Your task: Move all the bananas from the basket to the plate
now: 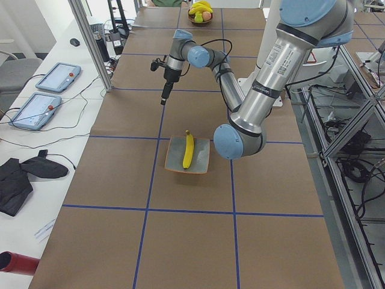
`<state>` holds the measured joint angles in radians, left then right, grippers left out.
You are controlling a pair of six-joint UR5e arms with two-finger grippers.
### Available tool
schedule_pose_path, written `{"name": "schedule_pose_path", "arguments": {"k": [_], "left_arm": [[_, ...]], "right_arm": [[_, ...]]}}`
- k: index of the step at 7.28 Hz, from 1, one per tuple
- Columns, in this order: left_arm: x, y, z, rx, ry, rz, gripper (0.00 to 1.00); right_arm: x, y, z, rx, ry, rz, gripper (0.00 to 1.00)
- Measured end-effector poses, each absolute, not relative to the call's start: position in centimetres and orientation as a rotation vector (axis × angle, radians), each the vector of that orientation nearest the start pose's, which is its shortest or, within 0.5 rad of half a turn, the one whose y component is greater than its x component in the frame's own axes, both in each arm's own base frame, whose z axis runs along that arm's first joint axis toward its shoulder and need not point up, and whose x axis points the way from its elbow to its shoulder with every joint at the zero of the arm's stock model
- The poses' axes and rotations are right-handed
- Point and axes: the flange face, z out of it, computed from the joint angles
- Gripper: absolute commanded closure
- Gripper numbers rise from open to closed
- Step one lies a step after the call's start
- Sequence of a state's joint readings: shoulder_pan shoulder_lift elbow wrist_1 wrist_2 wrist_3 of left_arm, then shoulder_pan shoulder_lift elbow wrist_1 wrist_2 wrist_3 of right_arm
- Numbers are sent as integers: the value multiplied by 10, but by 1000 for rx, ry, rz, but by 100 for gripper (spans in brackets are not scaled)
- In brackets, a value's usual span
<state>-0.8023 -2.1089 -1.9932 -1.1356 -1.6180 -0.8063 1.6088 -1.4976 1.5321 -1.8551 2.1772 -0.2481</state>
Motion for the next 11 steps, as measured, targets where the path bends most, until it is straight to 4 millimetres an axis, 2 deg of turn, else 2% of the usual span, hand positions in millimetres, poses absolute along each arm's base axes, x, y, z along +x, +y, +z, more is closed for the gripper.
{"name": "schedule_pose_path", "arguments": {"k": [2, 4, 8, 11], "left_arm": [[316, -511, 237, 341, 408, -24, 0], [322, -514, 233, 350, 419, -23, 0], [332, -514, 221, 363, 435, -13, 0], [337, -514, 223, 359, 432, -7, 0]], "right_arm": [[96, -459, 713, -226, -618, -109, 0], [99, -438, 735, -277, -576, -99, 1], [102, -438, 774, -240, -526, -65, 1], [98, -437, 781, -218, -524, -57, 1]]}}
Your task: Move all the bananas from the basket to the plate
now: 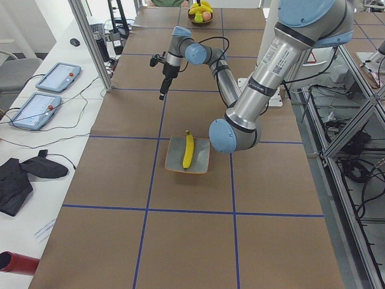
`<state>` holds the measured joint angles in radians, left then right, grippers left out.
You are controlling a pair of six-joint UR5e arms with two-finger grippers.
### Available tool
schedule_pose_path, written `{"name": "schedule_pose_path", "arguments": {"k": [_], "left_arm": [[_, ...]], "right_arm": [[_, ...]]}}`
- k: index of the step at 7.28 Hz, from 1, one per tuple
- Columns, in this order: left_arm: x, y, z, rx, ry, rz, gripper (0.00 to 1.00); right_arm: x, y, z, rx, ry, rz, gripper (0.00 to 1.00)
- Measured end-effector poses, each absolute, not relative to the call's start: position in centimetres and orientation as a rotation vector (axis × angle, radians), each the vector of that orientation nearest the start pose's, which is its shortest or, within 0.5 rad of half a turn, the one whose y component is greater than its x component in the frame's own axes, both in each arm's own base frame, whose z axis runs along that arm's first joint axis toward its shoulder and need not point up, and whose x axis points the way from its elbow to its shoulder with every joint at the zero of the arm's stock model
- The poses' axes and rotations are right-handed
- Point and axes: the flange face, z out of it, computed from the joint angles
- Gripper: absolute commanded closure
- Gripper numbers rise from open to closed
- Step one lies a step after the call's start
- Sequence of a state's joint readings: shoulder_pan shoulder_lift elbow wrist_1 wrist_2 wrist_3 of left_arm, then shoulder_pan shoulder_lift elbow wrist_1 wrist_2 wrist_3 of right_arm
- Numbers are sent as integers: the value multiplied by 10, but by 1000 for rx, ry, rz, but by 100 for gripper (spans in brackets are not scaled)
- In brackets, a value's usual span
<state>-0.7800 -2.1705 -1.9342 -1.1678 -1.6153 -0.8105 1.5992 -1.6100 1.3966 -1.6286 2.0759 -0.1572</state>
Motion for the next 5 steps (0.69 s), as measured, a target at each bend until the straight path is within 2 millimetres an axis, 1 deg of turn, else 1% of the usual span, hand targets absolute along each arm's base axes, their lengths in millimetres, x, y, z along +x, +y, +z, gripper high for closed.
{"name": "schedule_pose_path", "arguments": {"k": [3, 5], "left_arm": [[340, -517, 226, 353, 425, -3, 0], [340, -517, 227, 353, 424, -1, 0]], "right_arm": [[84, -434, 786, -241, -529, -76, 1], [81, -426, 792, -256, -531, -84, 2]]}}
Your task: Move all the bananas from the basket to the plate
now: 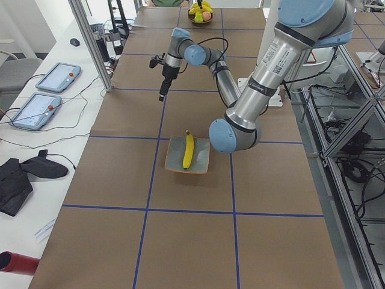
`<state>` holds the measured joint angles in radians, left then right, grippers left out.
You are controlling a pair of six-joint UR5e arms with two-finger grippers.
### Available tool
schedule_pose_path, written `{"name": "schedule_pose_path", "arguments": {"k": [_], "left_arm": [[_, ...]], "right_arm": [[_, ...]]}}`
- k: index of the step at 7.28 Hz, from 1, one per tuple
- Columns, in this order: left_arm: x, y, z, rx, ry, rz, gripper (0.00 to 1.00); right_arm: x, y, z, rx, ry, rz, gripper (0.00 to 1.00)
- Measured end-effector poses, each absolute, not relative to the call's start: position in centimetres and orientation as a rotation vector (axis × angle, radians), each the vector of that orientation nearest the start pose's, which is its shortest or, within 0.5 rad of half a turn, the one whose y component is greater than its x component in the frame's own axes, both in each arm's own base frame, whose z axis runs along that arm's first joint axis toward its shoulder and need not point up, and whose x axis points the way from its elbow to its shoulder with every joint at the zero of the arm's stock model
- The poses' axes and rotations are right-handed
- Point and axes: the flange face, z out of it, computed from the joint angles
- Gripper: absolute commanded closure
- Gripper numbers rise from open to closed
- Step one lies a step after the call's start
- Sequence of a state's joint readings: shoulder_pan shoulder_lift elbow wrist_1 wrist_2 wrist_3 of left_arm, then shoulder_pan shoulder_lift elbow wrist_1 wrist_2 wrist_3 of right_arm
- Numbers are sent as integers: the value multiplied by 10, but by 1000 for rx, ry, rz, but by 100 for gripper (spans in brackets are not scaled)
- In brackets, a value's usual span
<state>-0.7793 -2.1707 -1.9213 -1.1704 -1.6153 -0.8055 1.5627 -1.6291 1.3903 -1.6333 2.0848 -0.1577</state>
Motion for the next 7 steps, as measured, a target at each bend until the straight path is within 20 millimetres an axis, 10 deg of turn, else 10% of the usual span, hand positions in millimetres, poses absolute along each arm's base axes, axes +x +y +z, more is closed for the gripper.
{"name": "schedule_pose_path", "arguments": {"k": [7], "left_arm": [[345, -513, 225, 353, 428, 6, 0]], "right_arm": [[75, -415, 813, -300, -530, -92, 6]]}}
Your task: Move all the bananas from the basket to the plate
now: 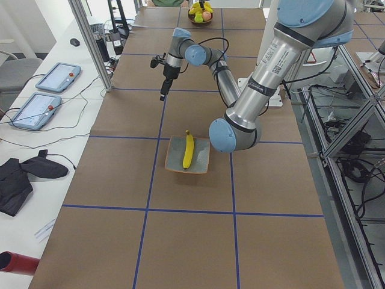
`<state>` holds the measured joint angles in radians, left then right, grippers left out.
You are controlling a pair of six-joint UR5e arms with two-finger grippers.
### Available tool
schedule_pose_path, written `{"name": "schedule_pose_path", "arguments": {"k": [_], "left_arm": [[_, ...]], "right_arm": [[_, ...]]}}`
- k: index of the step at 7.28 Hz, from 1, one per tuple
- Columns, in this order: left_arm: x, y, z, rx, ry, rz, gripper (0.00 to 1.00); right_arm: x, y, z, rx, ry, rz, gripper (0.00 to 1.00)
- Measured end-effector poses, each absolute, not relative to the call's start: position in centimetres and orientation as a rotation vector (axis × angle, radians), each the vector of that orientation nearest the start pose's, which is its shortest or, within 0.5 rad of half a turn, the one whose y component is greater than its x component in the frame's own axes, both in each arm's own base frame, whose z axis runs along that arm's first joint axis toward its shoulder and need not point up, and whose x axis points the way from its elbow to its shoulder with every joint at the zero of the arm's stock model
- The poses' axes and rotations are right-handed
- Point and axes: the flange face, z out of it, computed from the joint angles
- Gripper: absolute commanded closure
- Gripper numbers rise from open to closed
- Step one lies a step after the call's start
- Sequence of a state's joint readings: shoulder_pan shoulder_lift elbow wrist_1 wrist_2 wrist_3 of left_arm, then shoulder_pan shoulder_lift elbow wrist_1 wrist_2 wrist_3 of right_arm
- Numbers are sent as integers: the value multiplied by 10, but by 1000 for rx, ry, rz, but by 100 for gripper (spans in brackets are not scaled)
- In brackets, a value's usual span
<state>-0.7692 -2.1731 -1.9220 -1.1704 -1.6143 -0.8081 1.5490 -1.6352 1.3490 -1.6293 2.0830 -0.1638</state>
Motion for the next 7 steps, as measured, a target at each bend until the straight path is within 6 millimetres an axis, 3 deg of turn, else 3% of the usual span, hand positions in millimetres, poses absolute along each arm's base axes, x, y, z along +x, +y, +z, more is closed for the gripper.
{"name": "schedule_pose_path", "arguments": {"k": [4, 7], "left_arm": [[345, -513, 223, 355, 430, 6, 0], [345, -513, 223, 354, 430, 5, 0]], "right_arm": [[74, -413, 818, -311, -530, -88, 45], [75, -414, 816, -307, -531, -88, 68]]}}
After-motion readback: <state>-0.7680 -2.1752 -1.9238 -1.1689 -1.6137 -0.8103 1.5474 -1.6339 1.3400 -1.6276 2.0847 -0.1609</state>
